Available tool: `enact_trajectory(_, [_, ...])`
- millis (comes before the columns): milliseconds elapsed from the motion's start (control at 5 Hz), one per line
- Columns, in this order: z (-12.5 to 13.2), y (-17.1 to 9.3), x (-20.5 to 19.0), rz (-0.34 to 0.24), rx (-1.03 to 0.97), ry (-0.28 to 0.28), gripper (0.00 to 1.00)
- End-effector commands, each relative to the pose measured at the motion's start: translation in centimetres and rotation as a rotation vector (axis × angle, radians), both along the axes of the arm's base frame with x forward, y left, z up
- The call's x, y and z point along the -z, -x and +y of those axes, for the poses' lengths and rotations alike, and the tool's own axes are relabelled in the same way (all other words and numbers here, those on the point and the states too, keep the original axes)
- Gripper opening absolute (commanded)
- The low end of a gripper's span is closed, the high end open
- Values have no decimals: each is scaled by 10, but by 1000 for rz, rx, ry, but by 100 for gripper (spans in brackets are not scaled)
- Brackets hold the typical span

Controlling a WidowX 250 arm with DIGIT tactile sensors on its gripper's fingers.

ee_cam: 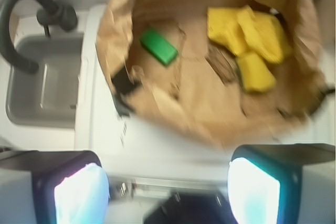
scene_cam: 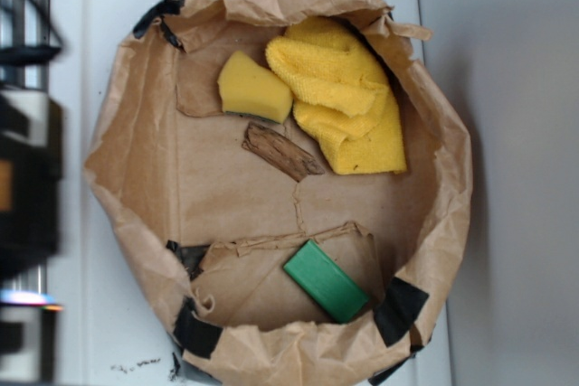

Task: Grab the green block.

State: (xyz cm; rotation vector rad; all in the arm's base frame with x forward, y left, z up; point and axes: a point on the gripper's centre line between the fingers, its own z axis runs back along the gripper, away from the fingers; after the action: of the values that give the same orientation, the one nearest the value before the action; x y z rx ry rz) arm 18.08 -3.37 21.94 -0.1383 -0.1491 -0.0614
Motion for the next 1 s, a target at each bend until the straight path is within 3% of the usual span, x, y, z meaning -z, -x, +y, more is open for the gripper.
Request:
enact_trajectory(0, [13, -93, 36, -53, 55, 78, 100])
enact_trajectory(200, [27, -108, 59, -68, 60, 33, 100])
enact_trajectory(800, [28, -104, 70, -65, 110, 55, 100])
